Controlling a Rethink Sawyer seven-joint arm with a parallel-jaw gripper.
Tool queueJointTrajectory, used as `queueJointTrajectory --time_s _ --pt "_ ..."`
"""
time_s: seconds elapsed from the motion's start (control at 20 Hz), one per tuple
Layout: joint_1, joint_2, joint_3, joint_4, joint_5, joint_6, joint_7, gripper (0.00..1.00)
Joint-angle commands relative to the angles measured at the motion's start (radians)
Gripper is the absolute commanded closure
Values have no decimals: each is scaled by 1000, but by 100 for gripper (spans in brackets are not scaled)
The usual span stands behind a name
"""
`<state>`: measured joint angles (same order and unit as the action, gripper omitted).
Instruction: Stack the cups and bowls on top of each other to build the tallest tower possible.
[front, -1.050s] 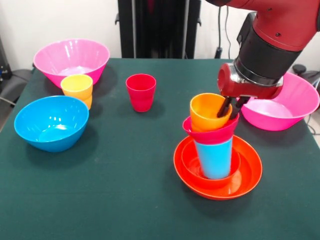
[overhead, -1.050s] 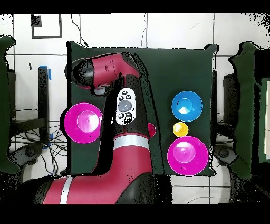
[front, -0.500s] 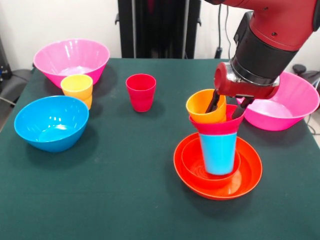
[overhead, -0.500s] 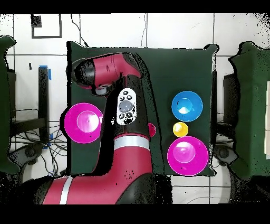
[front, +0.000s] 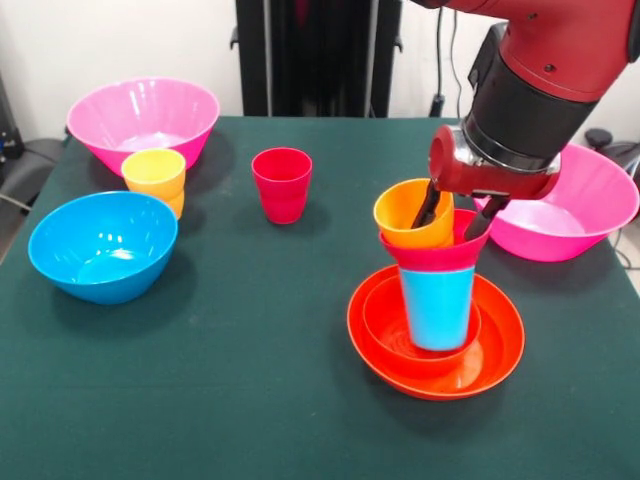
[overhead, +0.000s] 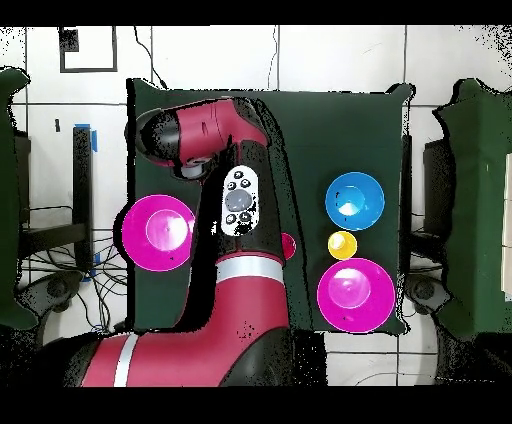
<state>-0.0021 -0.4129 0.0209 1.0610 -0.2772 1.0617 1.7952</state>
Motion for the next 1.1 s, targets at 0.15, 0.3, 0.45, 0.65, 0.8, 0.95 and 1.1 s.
queueJointTrajectory --time_s 0.15,0.3,0.45,0.65,0.8,0.95,1.1 --pt "-12 30 49 -88 -31 -45 8 0" --pt "-10 32 47 -102 -31 -39 4 0" --pt "-9 32 44 -115 -33 -38 2 0" --pt "-6 17 36 -89 -29 -31 4 0" --pt "0 11 23 -82 -27 -1 14 0" --pt "-5 18 36 -73 4 68 5 0" --pt "-8 11 39 -60 18 101 0 0"
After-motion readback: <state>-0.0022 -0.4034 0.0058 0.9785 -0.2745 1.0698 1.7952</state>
